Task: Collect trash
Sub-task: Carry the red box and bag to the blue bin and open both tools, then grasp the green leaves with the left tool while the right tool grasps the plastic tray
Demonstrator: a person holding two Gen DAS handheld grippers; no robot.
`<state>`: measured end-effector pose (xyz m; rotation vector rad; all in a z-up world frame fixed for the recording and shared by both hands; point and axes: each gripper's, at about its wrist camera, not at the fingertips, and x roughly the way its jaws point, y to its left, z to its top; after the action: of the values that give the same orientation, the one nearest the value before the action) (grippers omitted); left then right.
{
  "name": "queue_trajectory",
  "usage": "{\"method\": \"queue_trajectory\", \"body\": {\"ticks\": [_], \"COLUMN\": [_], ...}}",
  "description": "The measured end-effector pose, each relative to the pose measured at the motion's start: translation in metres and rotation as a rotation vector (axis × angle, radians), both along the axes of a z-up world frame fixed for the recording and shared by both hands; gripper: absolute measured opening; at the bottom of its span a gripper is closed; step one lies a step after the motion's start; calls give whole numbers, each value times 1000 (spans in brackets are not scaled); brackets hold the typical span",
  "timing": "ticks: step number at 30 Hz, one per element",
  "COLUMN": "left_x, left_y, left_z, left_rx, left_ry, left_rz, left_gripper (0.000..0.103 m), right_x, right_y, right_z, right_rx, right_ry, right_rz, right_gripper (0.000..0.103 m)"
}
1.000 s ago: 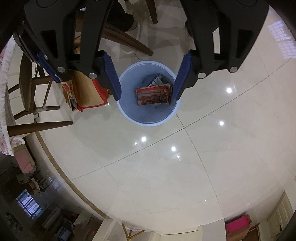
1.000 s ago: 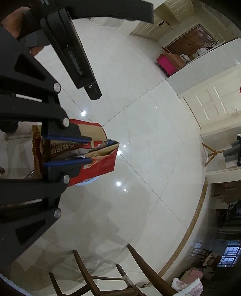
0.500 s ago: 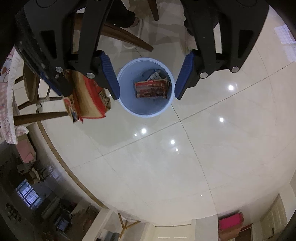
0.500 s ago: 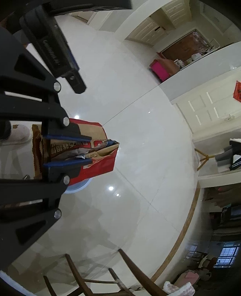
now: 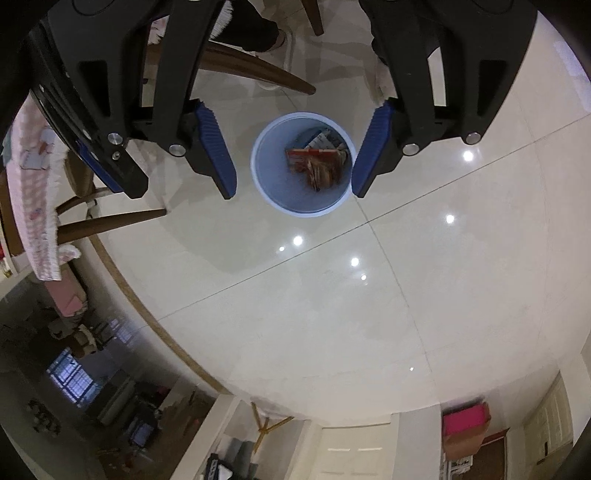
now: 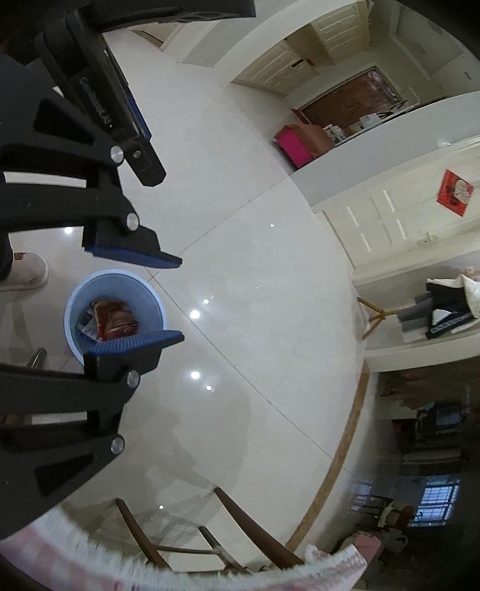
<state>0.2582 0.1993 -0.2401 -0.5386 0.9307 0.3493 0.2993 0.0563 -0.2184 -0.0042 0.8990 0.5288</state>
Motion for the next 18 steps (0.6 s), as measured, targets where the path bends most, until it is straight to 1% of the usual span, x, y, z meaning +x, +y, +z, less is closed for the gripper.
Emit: {"method": "queue_trajectory", "body": {"ticks": [5,8,11,13,16,18], "left_x": [-20,-27,-32,-33,-33,-32], "left_y": [-30,-56,-97,-127,-176,-217], "left_z": [34,60,86,102,116,123], "left_rx": [17,27,32,47,52,55], "left_ry": [-70,-121,-175,-203,-235,-246], "left_rz": [-52,-107,-199,-266,-373,-470], "left_gripper": [65,66,67,68,69,70], "right_x": [-28,-47,-67,-81,-99,-110], "right_y": [-41,-80,-127,-166,-223,-257], "right_z": [43,70,95,111,127,132], "right_rx": [52,81,90,95,91,83], "right_ry": [-66,-111,-164,-197,-242,-265], "right_rz": [-56,-102,-165,-226,-319,-376], "right_gripper": [38,40,41,42,47,51]}}
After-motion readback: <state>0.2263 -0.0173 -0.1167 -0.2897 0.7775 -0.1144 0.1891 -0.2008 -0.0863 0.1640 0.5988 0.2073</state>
